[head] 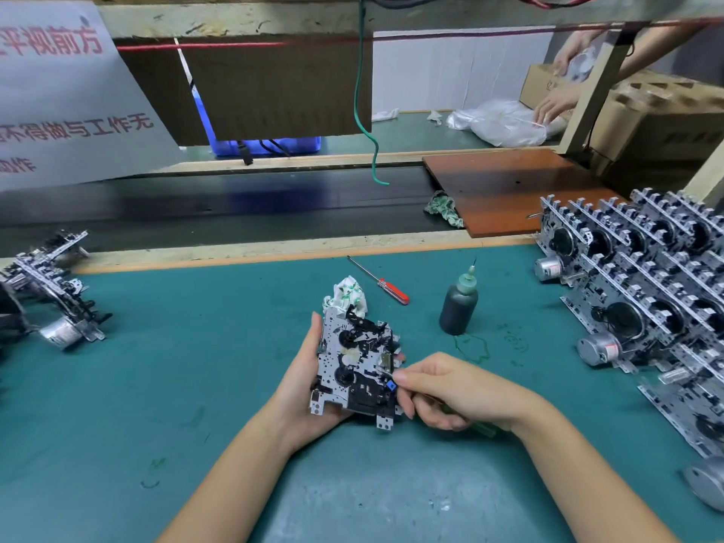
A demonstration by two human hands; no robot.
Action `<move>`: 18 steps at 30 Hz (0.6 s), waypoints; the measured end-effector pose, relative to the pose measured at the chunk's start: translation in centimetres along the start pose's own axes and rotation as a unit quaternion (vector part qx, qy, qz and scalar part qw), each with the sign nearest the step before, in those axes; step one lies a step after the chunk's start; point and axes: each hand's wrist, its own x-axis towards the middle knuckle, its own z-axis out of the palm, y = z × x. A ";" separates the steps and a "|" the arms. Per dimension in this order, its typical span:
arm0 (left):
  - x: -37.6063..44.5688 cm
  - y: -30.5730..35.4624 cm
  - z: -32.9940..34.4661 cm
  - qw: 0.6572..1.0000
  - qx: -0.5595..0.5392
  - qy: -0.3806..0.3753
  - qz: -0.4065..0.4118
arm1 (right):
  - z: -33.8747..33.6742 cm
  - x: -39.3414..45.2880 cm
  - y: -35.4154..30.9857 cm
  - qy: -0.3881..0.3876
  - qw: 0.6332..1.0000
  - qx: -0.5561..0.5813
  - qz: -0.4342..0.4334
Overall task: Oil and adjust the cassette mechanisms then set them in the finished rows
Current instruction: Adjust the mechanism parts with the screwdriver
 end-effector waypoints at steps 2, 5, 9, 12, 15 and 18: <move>0.0 0.0 0.0 1.000 0.000 0.002 -0.003 | 0.1 0.0 -0.1 0.008 1.000 -0.007 0.010; 0.0 0.0 0.0 1.000 0.005 0.010 -0.001 | 0.2 0.0 -0.1 0.009 1.000 0.000 0.016; 0.1 0.0 0.0 1.000 -0.007 0.019 -0.003 | 0.3 -0.1 -0.1 0.009 0.999 0.018 0.032; 0.2 0.0 -0.1 0.999 -0.013 0.029 -0.007 | 0.5 0.0 -0.1 0.015 0.999 0.028 0.039; 0.3 0.0 -0.1 0.999 -0.009 0.030 -0.007 | 0.6 0.1 -0.2 0.011 0.998 0.042 0.047; 0.4 -0.1 0.0 0.999 -0.008 0.033 -0.007 | 0.5 0.1 -0.3 -0.008 0.997 0.048 0.059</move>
